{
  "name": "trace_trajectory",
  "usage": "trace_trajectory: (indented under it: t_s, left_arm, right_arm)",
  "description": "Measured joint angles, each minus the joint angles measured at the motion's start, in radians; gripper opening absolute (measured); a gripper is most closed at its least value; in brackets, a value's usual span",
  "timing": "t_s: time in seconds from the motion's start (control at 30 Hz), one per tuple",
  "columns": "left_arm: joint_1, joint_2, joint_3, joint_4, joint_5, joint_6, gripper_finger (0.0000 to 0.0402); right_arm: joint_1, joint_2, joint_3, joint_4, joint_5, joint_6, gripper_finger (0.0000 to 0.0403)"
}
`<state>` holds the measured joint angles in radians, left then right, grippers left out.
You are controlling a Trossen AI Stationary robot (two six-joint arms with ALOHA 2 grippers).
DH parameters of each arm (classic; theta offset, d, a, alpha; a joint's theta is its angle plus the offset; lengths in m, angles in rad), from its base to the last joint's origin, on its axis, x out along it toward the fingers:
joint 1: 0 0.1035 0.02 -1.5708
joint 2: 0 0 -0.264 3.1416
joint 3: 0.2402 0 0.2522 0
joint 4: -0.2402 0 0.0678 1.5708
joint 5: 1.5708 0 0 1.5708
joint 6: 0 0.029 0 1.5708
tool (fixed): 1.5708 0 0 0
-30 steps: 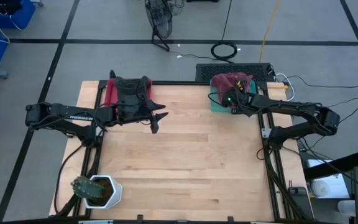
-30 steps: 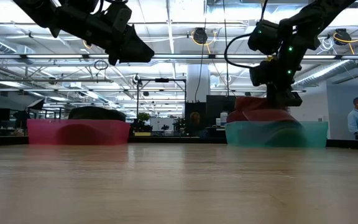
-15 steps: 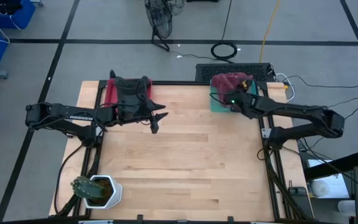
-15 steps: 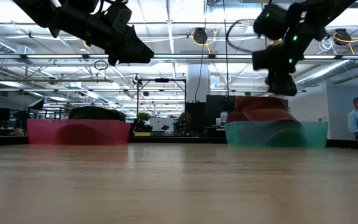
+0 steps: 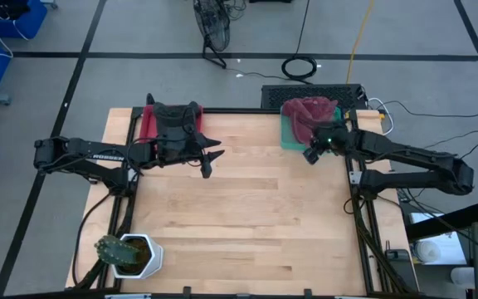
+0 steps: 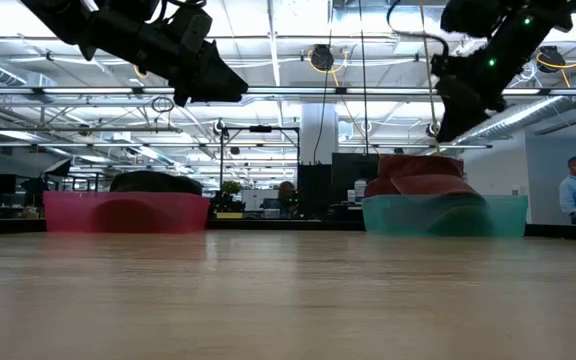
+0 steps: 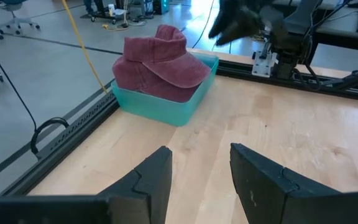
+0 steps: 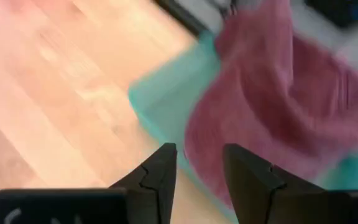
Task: Pick & Place hat
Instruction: Put the red cap into the green bin
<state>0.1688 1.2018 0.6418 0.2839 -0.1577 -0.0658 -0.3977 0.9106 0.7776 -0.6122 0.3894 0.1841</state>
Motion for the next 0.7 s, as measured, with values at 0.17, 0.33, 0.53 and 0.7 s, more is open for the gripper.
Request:
trace_trajectory:
  t_s: [0.17,0.33,0.53,0.7]
  left_arm:
    - [0.000,0.000,0.000,0.009,0.000,-0.003,0.0166]
    - [0.000,0.000,0.000,0.009,0.000,0.004,0.0166]
    - [0.000,0.000,0.000,0.010,0.000,0.005,0.0166]
    - [0.000,0.000,0.000,0.010,0.000,0.009,0.0166]
  right_arm:
    - [-0.027,0.042,0.000,-0.103,0.108,0.140,0.0110]
    - [-0.093,0.081,-0.023,-0.054,0.128,0.146,0.0095]
    - [-0.210,0.166,-0.127,0.180,-0.049,0.112,0.0075]
    - [-0.266,0.225,-0.168,0.310,-0.058,0.065,0.0068]
